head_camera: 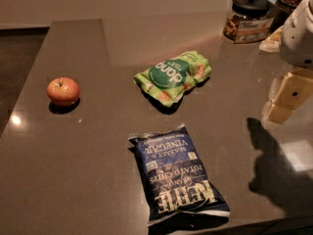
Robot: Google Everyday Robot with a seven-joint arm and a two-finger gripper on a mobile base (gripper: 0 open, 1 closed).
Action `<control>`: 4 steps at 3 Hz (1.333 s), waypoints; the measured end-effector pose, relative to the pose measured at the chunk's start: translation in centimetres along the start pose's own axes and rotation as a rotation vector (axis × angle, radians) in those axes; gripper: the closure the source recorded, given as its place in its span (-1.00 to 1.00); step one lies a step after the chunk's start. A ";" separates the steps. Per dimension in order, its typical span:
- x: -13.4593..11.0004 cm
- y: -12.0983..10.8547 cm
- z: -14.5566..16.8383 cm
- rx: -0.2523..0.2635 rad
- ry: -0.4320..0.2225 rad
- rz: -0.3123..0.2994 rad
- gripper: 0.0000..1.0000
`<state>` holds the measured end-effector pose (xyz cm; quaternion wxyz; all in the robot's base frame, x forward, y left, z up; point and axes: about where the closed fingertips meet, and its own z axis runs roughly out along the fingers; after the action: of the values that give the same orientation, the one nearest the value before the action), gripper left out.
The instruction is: Move green rice chip bag near blue chip bag
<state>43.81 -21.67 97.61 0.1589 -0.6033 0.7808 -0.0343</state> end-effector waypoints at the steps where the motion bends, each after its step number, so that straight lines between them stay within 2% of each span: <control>1: 0.0 0.0 0.0 0.001 -0.001 0.000 -1.00; 3: -3.9 -4.3 3.6 0.018 -0.072 -0.105 -1.00; 4: -7.6 -7.2 6.3 0.011 -0.119 -0.181 -1.00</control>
Offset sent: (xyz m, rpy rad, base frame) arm 0.0476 0.0198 -0.0188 0.0362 -0.0214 0.0902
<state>53.99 -15.49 94.98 0.2047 -0.6713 0.7122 -0.0171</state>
